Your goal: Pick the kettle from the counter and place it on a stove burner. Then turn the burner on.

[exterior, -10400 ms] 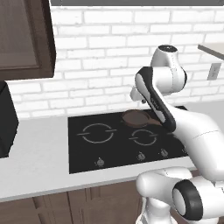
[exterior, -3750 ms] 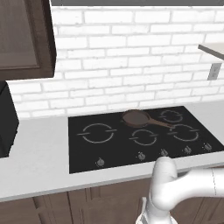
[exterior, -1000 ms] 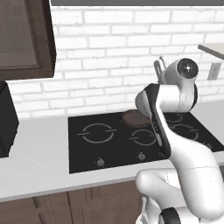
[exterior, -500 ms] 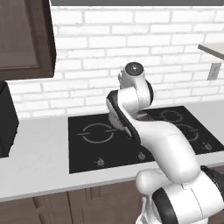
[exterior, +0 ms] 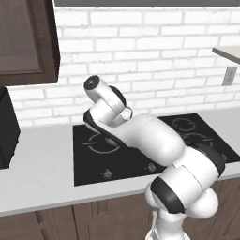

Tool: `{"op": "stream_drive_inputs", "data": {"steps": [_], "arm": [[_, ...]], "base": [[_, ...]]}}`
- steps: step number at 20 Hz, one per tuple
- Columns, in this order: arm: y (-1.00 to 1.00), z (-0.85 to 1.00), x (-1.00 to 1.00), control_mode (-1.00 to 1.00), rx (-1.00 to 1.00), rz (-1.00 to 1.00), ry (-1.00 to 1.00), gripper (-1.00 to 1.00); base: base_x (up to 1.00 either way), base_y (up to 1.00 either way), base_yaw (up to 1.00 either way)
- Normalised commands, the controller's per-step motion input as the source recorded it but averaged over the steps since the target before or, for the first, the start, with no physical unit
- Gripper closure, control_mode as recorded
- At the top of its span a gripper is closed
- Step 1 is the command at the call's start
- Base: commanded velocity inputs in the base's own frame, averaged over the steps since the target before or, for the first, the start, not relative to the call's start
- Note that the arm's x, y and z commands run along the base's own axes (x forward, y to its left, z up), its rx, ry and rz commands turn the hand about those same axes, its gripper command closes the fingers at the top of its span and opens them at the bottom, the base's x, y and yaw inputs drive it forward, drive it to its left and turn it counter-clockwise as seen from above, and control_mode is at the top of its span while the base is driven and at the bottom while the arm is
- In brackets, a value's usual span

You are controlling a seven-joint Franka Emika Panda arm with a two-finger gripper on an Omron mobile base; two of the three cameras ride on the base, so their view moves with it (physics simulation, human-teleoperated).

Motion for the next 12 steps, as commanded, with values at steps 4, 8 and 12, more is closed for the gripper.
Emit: {"op": "stream_drive_inputs", "data": {"steps": [4,8,12], "arm": [[0.20,-0.11,0.00,-1.00,-0.06,0.00,-0.01,1.00],[0.00,-0.13,0.24,-1.00,0.00,0.00,-0.05,1.00],[0.09,-0.06,0.25,-1.00,0.00,0.00,-0.01,1.00]], "base": [[0.00,0.00,0.00],[0.00,0.00,0.00],[0.00,0.00,0.00]]}}
